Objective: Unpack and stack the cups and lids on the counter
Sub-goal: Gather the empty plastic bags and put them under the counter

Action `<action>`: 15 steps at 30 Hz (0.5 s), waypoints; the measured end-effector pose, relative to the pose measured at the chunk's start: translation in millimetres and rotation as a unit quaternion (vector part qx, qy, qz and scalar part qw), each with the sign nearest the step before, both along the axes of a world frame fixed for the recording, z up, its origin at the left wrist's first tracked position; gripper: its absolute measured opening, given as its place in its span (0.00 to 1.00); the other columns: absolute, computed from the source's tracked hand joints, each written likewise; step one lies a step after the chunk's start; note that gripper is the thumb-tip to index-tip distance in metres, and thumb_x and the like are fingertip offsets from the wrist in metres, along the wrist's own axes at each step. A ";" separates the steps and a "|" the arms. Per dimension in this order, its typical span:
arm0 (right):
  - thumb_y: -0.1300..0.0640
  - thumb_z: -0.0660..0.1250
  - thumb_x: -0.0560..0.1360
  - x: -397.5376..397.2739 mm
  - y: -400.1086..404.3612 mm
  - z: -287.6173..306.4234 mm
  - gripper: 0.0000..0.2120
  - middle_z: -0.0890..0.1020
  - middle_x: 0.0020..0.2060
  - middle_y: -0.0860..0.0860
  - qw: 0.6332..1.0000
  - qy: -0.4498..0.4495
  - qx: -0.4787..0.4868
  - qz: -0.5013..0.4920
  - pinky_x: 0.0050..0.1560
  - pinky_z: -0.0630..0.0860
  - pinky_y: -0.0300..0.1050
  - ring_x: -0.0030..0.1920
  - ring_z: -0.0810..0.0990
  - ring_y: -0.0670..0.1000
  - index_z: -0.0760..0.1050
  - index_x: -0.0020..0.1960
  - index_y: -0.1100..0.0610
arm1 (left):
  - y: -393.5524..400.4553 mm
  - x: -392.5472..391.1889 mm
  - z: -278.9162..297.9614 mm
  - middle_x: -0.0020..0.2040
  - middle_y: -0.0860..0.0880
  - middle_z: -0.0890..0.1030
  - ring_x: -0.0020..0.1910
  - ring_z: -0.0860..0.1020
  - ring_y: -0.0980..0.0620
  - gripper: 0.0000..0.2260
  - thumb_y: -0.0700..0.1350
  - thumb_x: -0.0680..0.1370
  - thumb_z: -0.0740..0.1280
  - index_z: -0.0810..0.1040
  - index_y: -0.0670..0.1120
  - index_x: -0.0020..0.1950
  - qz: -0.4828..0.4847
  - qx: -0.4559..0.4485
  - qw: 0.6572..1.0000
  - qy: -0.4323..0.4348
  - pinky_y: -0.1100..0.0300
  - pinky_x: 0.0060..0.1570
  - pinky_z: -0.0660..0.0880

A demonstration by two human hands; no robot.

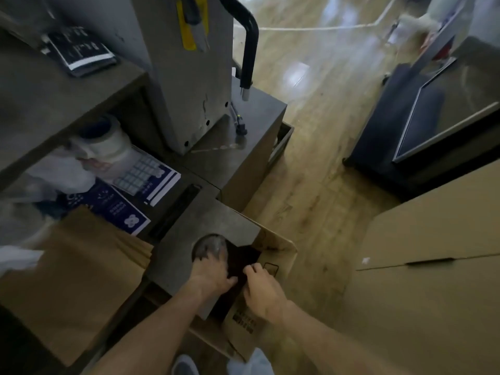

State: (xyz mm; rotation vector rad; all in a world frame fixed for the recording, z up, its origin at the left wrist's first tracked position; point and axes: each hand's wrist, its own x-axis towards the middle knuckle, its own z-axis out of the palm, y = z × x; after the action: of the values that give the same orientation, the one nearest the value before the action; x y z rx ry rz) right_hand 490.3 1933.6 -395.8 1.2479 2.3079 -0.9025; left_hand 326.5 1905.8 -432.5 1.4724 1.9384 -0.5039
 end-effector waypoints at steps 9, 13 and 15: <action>0.58 0.67 0.79 -27.3 21.3 15.7 0.24 0.71 0.67 0.55 0.999 0.013 0.026 0.037 0.59 0.77 0.52 0.62 0.75 0.57 0.66 0.74 0.55 | 9.0 -13.4 38.9 0.54 0.50 0.81 0.50 0.80 0.53 0.08 0.49 0.81 0.64 0.77 0.51 0.58 -0.009 0.134 0.991 -0.018 0.55 0.53 0.77; 0.56 0.67 0.78 -55.9 19.8 49.8 0.19 0.74 0.63 0.54 0.993 0.063 0.060 0.075 0.57 0.78 0.50 0.58 0.76 0.54 0.70 0.69 0.53 | -5.9 -31.0 86.0 0.52 0.52 0.80 0.48 0.80 0.55 0.05 0.48 0.81 0.65 0.77 0.51 0.56 0.031 0.179 0.983 -0.039 0.56 0.52 0.78; 0.54 0.68 0.78 -79.6 11.5 68.2 0.18 0.75 0.62 0.53 0.987 0.095 0.072 0.105 0.58 0.78 0.51 0.58 0.77 0.54 0.71 0.67 0.53 | -26.3 -43.8 115.6 0.53 0.51 0.79 0.49 0.80 0.54 0.06 0.49 0.81 0.65 0.77 0.51 0.57 0.056 0.211 0.975 -0.028 0.56 0.53 0.78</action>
State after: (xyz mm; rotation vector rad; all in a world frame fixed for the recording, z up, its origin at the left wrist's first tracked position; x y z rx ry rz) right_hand 410.7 1945.1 -327.6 0.9829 2.6365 -0.8238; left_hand 282.8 1879.4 -316.9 1.5946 2.1584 0.0074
